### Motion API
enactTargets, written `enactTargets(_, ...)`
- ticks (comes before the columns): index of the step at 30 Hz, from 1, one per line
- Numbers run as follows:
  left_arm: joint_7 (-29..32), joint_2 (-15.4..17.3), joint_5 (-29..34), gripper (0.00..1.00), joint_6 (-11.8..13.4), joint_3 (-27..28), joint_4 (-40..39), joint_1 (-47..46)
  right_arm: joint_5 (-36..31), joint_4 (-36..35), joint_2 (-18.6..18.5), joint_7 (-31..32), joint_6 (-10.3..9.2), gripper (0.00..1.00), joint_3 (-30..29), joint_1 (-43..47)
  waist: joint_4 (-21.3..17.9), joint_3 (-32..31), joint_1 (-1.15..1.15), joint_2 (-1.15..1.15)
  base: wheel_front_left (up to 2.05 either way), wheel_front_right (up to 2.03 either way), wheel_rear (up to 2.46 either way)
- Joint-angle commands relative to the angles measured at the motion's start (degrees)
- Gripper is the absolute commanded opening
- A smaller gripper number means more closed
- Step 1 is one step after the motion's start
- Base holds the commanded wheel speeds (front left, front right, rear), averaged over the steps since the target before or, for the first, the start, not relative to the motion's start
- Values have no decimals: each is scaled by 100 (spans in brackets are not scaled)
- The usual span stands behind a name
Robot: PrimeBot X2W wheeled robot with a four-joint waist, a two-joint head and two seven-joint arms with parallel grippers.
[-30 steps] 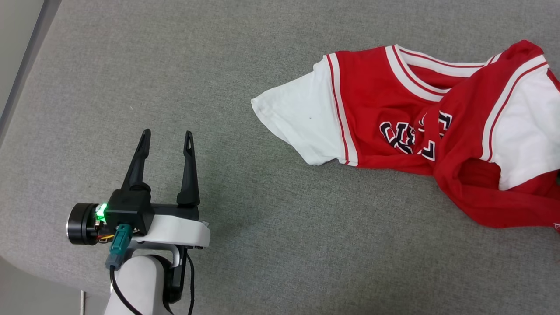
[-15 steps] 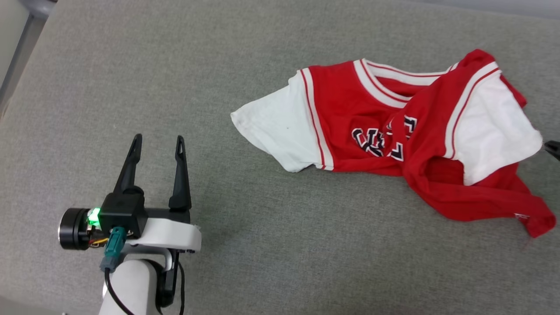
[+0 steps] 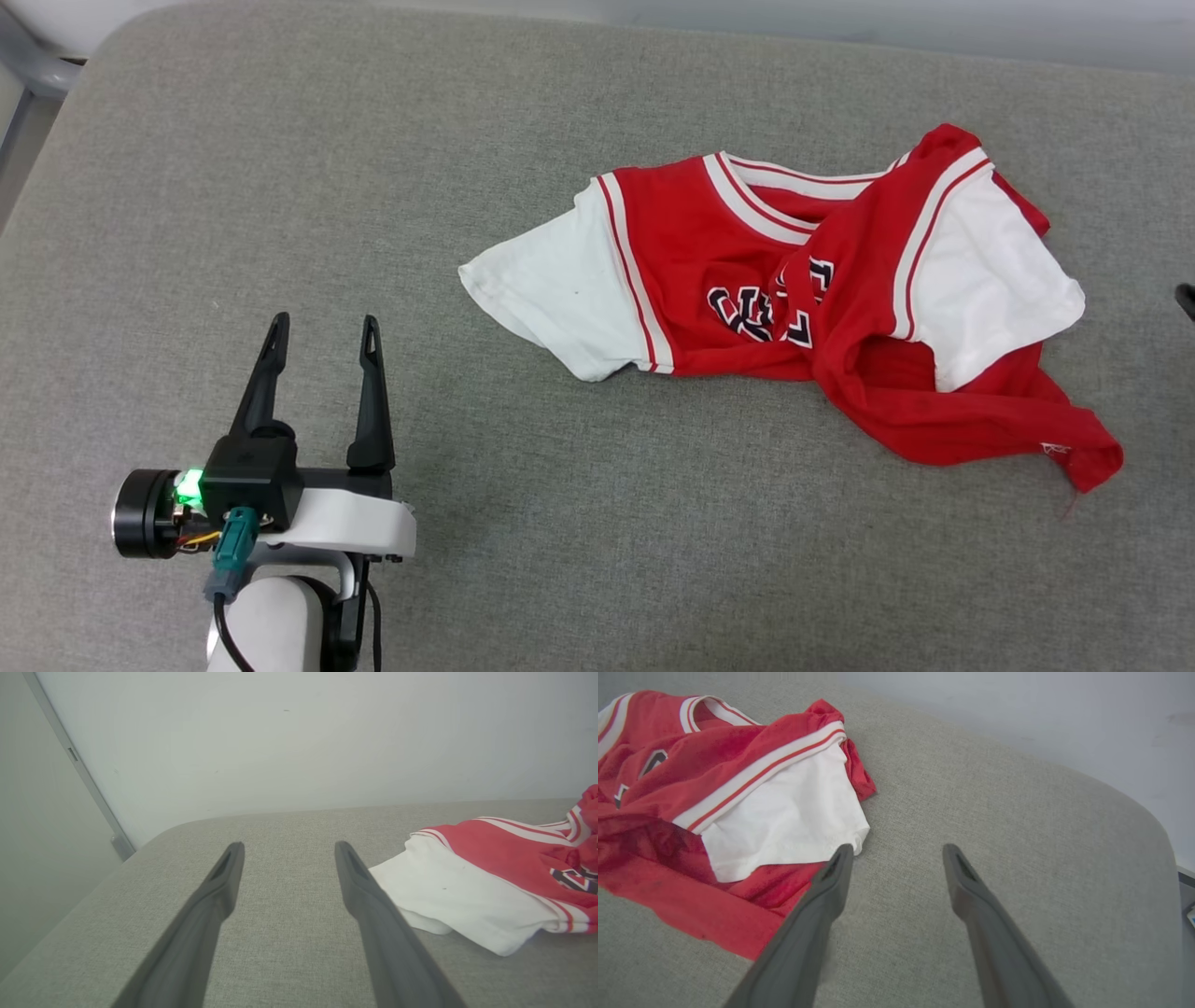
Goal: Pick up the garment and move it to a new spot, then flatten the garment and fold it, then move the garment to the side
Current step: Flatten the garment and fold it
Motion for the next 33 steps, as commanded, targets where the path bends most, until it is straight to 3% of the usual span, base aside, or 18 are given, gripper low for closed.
enactTargets(1, -14, 16, 17, 100, 15, 6, -27, -3, -54, -105, 112, -83, -6, 100, -122, 107, 8, 10, 0, 0, 0, 0, 0)
enactTargets(8, -14, 15, 12, 100, -2, -33, -52, -50, -144, -409, 221, 178, -6, 100, -179, -160, 86, 66, 0, 0, 0, 0, 0)
enactTargets(21, -14, -79, -55, 100, 34, -149, -93, -224, -179, 304, 129, 2417, -6, 100, 923, -1523, 371, 528, 0, 0, 0, 0, 0)
enactTargets(33, -14, -123, -91, 100, 7, -178, -76, -471, -368, 1414, 358, 2756, -5, 100, 1841, -1686, 579, 929, 0, 0, 0, 0, 0)
